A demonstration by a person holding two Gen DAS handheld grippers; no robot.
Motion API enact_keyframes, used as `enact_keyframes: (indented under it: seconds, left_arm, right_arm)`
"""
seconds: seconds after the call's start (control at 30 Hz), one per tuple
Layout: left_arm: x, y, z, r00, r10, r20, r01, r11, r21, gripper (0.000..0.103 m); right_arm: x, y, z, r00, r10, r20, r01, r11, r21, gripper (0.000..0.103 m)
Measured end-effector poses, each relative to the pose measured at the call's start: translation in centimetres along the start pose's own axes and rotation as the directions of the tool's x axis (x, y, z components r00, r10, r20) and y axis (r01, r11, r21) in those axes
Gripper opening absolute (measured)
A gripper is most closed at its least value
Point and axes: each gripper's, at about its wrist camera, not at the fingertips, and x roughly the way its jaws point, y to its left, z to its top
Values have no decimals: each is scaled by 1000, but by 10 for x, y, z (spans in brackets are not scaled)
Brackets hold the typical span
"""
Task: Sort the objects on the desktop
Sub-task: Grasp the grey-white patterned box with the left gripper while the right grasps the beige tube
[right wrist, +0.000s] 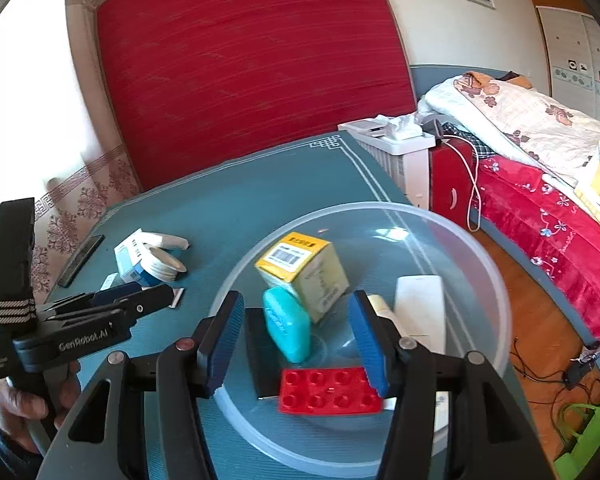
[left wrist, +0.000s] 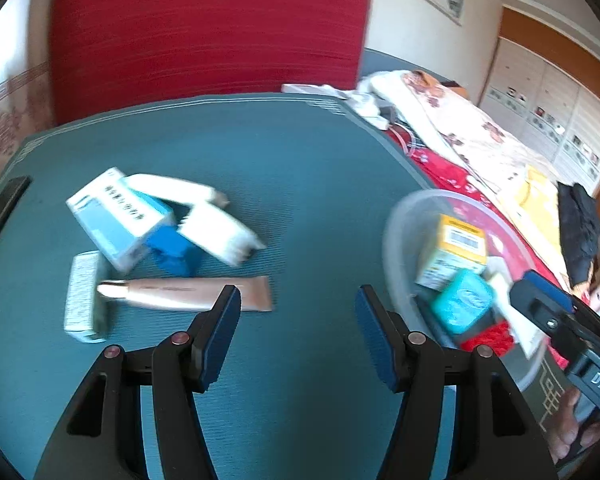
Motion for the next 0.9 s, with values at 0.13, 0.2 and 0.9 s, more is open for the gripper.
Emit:
enact_keyframes:
  seconds: [0.13,0.2,0.9]
  left_arm:
    - [-2,22,-2,998,69,7,-68,997,-38,63]
    - [-2,34,-5,994,106,9,-106,993,-55,63]
    - [4,124,-16,955,297,-27,-297,942,-155,63]
  right_arm:
    - [3,10,-1,1000,17,-5,-17,1000,-1,59]
    - [4,14,-2,1000,26,-9,-26,1000,1,59]
    - [30,81,-7,991,125,-55,-129,988,-83,66]
